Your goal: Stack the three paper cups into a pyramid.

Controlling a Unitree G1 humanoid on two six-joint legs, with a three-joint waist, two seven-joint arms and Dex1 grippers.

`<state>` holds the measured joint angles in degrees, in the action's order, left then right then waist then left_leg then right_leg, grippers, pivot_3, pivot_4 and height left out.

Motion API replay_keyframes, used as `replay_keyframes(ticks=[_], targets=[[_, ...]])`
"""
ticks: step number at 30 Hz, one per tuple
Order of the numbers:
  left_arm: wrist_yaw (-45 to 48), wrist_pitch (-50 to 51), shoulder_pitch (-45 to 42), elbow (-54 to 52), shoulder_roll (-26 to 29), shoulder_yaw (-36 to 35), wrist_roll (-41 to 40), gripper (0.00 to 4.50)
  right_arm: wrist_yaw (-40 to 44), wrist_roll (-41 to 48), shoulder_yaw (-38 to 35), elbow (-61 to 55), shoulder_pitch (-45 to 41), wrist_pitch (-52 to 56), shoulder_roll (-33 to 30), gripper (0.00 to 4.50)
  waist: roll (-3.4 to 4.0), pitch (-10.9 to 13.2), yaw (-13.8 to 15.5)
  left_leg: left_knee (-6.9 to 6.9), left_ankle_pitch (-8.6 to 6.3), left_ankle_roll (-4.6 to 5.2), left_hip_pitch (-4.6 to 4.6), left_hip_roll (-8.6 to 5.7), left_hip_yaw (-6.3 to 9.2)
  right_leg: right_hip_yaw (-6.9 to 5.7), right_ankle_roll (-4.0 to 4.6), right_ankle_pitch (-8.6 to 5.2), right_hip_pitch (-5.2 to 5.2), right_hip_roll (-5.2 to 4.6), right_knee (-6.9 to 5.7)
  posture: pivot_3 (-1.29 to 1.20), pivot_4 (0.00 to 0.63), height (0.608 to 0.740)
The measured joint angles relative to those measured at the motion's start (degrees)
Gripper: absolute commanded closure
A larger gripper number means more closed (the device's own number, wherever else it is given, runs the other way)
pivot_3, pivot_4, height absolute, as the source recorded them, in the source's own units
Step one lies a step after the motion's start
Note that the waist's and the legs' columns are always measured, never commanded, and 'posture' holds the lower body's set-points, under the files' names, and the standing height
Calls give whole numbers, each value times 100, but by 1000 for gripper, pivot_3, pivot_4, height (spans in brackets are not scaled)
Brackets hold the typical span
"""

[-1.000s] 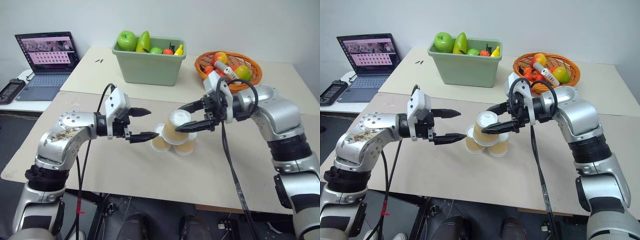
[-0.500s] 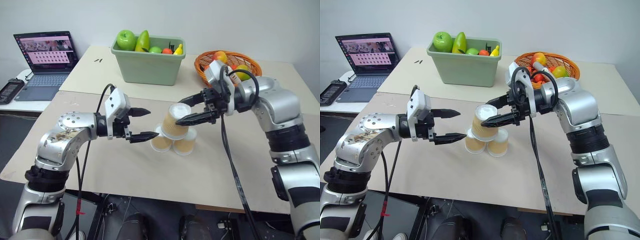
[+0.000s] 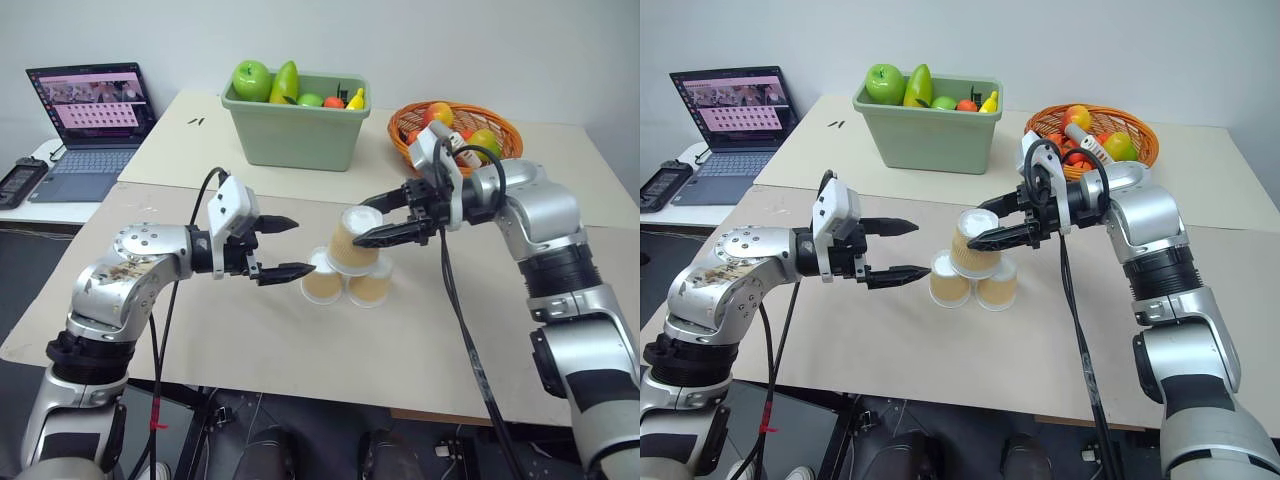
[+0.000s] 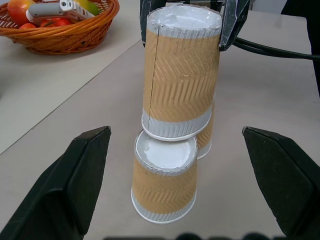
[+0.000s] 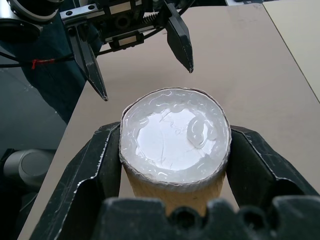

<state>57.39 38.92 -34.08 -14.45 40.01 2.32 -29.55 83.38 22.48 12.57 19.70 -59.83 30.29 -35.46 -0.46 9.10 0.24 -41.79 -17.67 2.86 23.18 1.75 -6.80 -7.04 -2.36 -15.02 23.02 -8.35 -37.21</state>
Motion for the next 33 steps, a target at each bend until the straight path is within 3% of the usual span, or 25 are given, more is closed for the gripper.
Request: replay_keyframes(ticks=[2, 10, 14, 19, 22, 25, 28, 29, 33], targets=[[-1, 2, 0, -10, 3, -1, -2, 0, 5, -49, 11, 5, 9, 1, 9, 19, 0, 0, -1, 0, 0, 0, 3, -1, 0, 0, 0, 0, 3, 0, -1, 0, 150, 740], [-4, 2, 0, -37, 12, -3, -3, 0, 38, 190, -261, -412, 14, 277, -52, 19, 0, 0, -1, 0, 0, 0, 8, -1, 1, -1, 0, 0, 6, 0, 0, 0, 150, 740], [-26, 0, 31, -42, 11, -16, -3, 0, -25, 840, -888, -938, 8, 870, -268, 19, 0, 0, 21, 0, 0, 0, 8, 0, 2, -2, 0, 0, 4, 0, 1, 0, 150, 740], [-305, 19, 392, -70, 10, -303, -8, 0, -805, 1869, -2247, -1429, -31, 1727, -523, 19, 0, 0, 26, 1, 0, 0, 5, 2, 1, 0, 1, 1, 3, 0, 1, 0, 150, 740], [-895, 94, 632, -43, -162, -694, 10, 0, -1833, 1731, -2739, -1560, 270, 1716, -577, 19, -6, 1, 27, 1, 0, 0, -4, 7, 2, 0, 3, 3, -6, -1, 4, 0, 150, 740], [-1948, 66, 744, 139, -594, -1237, 237, 0, -3683, 678, -2795, -1295, 871, 1451, -571, 19, -13, 1, 42, -2, 3, 0, -19, 7, 1, 4, -1, 7, -21, -10, 6, 0, 150, 740], [-2764, 37, 825, 320, -867, -1677, 453, 0, -4828, -65, -2811, -1215, 1566, 1257, -499, 19, -13, 1, 48, 4, 6, -1, -9, 5, 0, 4, -1, 8, -8, -12, 2, 0, 150, 740], [-3246, -53, 839, 410, -1110, -1875, 600, 0, -5483, -409, -2862, -1333, 1967, 1142, -289, 19, -14, 0, 42, 12, 7, -3, -8, 7, 0, 3, -1, 8, -7, -10, -1, 0, 150, 740], [-4235, -403, 936, 739, -1545, -2182, 981, 0, -6840, -1016, -2992, -1342, 2773, 767, 391, 19, -13, 0, 14, 19, 10, -7, 9, -4, -7, 3, -1, 9, 15, -5, 0, 0, 150, 740]])
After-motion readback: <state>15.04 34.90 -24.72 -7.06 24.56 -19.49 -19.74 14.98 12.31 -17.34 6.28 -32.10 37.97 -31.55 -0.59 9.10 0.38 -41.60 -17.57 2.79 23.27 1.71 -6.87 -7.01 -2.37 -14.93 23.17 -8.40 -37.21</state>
